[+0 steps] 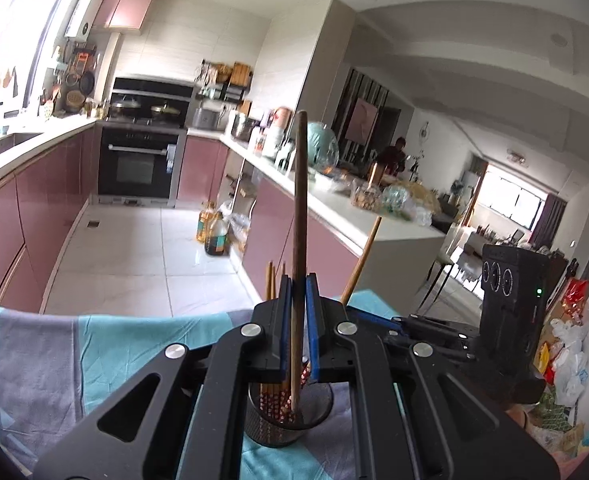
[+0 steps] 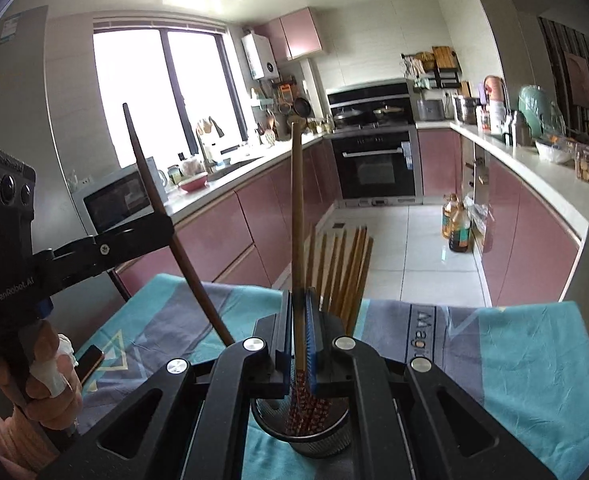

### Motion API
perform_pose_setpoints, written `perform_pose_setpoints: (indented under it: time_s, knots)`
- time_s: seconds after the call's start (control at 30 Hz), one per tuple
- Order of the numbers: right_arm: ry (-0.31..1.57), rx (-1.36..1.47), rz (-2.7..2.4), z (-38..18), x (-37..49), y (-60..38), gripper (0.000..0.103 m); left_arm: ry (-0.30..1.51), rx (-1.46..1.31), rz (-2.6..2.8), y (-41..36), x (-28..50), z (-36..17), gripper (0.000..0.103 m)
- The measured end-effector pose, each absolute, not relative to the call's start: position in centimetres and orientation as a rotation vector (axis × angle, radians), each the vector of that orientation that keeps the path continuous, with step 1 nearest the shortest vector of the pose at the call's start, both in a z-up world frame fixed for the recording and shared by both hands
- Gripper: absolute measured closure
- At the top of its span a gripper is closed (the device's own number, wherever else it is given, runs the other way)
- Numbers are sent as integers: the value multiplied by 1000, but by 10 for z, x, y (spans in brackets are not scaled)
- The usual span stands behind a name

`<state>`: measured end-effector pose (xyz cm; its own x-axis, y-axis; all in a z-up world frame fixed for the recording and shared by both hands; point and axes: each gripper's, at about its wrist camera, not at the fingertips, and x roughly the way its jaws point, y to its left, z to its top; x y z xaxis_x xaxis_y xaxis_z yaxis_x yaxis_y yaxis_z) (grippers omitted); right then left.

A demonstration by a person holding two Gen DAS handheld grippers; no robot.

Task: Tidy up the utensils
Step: 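Lower both held chopsticks into the black mesh cup, then open both tools to release the chopsticks into the cup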

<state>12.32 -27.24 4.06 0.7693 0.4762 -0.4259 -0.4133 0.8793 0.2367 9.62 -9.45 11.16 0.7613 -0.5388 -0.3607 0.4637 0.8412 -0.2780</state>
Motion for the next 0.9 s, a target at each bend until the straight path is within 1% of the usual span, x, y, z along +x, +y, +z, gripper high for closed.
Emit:
perform_pose_setpoints:
  time_s: [0.23,0.4,0.53,0.57,0.63,0.67,0.7,0.73,0.77,0.8,0.83,0.87,0.9]
  knots:
    - [632,99,484,4,139,-258,98,640,-116,-522,-117,130,64,95]
    - [674,111,487,-9,142,-255,95,698,-102,-513,-120,144,40,95]
    - [672,142,485,-10,139,-261,94,704,-107,-525,-114,145,30,95]
    - [671,150,484,-11,138,-262,92,700,-109,-531,-113,142,29,90]
    - [668,162,486,-12,134,-264,85,697,-111,-533,-109,143,24,84]
    - [666,163,487,-12,132,-264,83,697,-112,-529,-107,141,22,79]
    - [662,164,491,-12,129,-264,75,697,-112,-525,-106,139,20,73]
    - [654,164,493,-12,126,-264,72,692,-108,-517,-105,134,18,70]
    - [645,164,495,-12,122,-263,67,681,-105,-505,-103,129,16,64]
    - [631,159,494,-11,119,-264,60,673,-102,-494,-101,125,16,56]
    - [621,155,486,-11,115,-264,51,662,-100,-480,-99,122,15,52]
    - [604,147,475,-10,109,-263,46,649,-96,-461,-96,115,12,44]
    - [590,143,469,-9,108,-264,38,637,-93,-435,-91,109,10,35]
